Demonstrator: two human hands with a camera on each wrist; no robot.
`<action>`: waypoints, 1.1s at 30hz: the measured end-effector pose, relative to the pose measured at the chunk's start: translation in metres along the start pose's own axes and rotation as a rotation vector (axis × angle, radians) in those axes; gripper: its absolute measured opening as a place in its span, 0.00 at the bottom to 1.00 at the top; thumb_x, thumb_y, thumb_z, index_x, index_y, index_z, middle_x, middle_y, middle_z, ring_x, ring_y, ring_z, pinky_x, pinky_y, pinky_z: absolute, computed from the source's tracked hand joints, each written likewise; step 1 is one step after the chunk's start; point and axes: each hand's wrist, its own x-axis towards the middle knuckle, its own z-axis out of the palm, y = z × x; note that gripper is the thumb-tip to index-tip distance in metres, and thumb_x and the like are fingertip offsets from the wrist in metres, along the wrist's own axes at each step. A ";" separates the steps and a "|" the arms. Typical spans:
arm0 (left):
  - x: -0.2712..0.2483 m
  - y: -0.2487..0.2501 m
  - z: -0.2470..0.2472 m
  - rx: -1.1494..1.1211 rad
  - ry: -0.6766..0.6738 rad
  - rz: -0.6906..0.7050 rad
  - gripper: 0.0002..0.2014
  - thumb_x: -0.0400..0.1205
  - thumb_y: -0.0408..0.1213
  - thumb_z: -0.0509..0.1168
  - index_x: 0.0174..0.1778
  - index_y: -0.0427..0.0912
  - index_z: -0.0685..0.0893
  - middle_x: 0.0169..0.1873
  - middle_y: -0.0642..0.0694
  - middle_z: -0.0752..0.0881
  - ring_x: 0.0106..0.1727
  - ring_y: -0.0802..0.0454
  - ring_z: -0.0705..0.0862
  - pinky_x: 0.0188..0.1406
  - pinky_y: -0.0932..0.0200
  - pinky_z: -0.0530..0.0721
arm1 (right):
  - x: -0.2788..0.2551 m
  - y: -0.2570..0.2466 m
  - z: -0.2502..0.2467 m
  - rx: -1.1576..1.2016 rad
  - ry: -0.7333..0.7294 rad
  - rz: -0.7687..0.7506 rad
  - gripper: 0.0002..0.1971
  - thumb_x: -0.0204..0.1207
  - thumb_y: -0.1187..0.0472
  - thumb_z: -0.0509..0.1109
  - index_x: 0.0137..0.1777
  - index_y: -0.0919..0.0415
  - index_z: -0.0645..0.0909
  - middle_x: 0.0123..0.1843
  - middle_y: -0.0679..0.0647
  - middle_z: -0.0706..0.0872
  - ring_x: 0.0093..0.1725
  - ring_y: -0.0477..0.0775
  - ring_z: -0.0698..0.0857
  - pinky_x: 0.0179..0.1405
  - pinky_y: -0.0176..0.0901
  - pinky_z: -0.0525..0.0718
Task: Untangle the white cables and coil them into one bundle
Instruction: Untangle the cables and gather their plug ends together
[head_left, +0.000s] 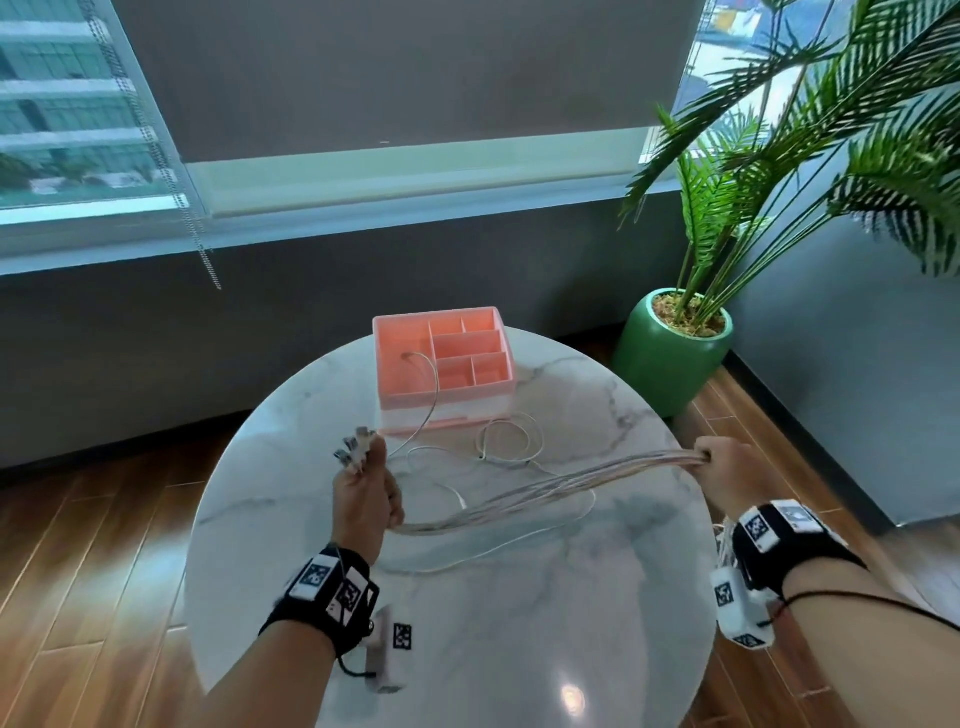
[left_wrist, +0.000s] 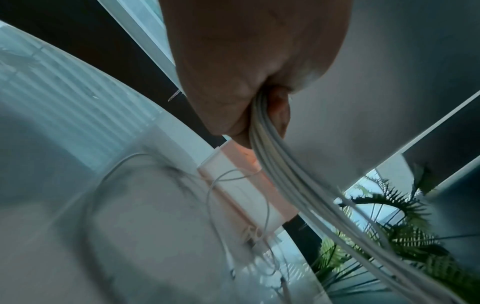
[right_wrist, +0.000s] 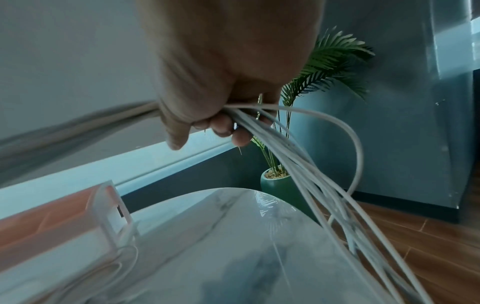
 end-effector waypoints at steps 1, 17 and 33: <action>-0.003 -0.008 -0.002 0.040 -0.025 -0.029 0.23 0.87 0.50 0.63 0.28 0.48 0.66 0.16 0.52 0.65 0.14 0.55 0.62 0.16 0.67 0.61 | 0.000 -0.004 -0.001 -0.028 0.037 0.008 0.22 0.76 0.55 0.74 0.24 0.54 0.70 0.22 0.49 0.75 0.27 0.61 0.77 0.24 0.41 0.63; -0.014 -0.001 -0.033 -0.052 0.072 -0.109 0.07 0.89 0.48 0.61 0.51 0.52 0.83 0.19 0.54 0.61 0.15 0.58 0.59 0.16 0.71 0.58 | -0.038 0.069 0.089 -0.263 -0.337 0.267 0.11 0.78 0.53 0.63 0.36 0.54 0.79 0.47 0.59 0.92 0.50 0.64 0.89 0.45 0.48 0.85; -0.018 -0.013 -0.008 -0.063 -0.009 -0.179 0.23 0.86 0.55 0.62 0.30 0.49 0.63 0.19 0.52 0.58 0.18 0.56 0.58 0.19 0.66 0.57 | -0.034 -0.088 0.044 -0.329 -0.703 -0.028 0.39 0.59 0.41 0.83 0.70 0.53 0.76 0.69 0.54 0.79 0.70 0.59 0.78 0.68 0.49 0.78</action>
